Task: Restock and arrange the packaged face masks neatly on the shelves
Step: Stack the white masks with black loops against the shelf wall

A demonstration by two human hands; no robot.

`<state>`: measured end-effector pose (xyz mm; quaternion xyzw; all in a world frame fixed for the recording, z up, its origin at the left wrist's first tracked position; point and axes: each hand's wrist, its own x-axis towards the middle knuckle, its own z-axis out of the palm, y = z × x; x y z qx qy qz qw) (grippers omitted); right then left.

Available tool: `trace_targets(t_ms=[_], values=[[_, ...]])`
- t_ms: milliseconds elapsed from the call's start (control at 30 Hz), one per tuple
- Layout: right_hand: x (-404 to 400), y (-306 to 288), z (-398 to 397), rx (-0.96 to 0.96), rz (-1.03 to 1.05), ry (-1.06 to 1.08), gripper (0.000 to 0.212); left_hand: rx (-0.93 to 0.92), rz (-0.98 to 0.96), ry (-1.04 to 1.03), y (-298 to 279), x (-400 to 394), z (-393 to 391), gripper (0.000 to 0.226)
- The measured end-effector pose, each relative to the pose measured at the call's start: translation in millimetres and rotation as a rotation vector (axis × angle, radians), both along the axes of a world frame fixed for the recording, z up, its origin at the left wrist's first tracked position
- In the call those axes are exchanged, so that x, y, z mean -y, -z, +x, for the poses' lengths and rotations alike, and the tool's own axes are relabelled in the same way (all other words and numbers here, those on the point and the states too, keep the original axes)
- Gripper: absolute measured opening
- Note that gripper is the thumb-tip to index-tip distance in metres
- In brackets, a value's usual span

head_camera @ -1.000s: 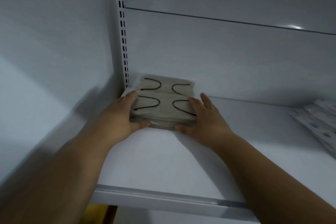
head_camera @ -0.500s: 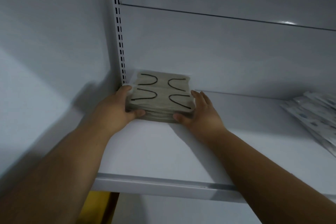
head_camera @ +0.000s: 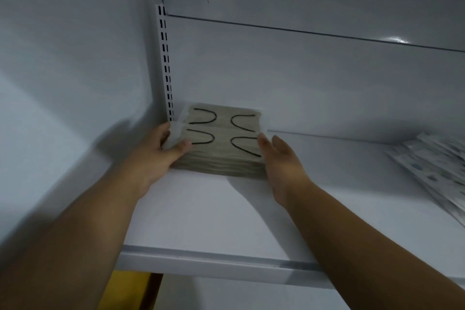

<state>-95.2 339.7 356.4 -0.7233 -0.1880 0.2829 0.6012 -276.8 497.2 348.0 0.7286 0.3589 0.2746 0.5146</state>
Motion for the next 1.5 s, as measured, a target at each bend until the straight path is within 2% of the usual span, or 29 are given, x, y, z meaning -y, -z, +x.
trace_targets(t_ms=[67,167,200,267,333,467,567,733,833,933,1067,1167,1267,1367,1500], values=[[-2,6,-1,0.095,-0.062,-0.059,0.063,0.008,-0.018,-0.019,2,-2,0,0.056],[-3,6,4,0.161,-0.080,-0.042,0.048,-0.035,0.031,-0.017,13,-10,-2,0.092],[-1,4,6,0.180,-0.087,-0.034,0.056,-0.050,0.026,-0.018,12,-9,-2,0.092],[2,0,8,0.312,-0.176,-0.053,0.072,-0.088,0.038,-0.042,8,-5,-1,0.077],[5,-3,10,0.459,-0.261,-0.083,0.072,-0.112,0.058,-0.074,9,-5,2,0.066],[5,-7,13,0.464,-0.328,-0.024,0.069,-0.158,0.155,-0.227,7,-8,6,0.051],[6,-5,18,0.470,-0.320,0.025,0.061,-0.228,0.255,-0.334,1,-10,6,0.038],[6,-1,24,0.612,-0.328,0.095,0.030,-0.246,0.480,-0.389,-5,-8,7,0.013],[5,-3,28,0.667,-0.334,0.098,0.015,-0.305,0.517,-0.383,-9,-9,8,0.013],[5,-7,31,0.704,-0.362,0.082,0.026,-0.406,0.606,-0.356,-13,-14,10,0.022],[2,-17,36,0.921,-0.457,0.091,0.028,-0.495,0.923,-0.391,-22,-19,13,0.026],[-1,-23,37,1.076,-0.469,0.117,0.028,-0.414,1.077,-0.394,-29,-20,19,0.025],[-8,-29,41,1.098,-0.415,0.137,0.024,-0.326,1.032,-0.421,-36,-24,25,0.026],[-24,-37,54,0.917,-0.395,0.122,0.020,-0.261,0.902,-0.408,-42,-36,36,0.032],[-58,-42,78,0.809,-0.499,0.031,0.029,-0.408,0.745,-0.321,-47,-66,54,0.039]])
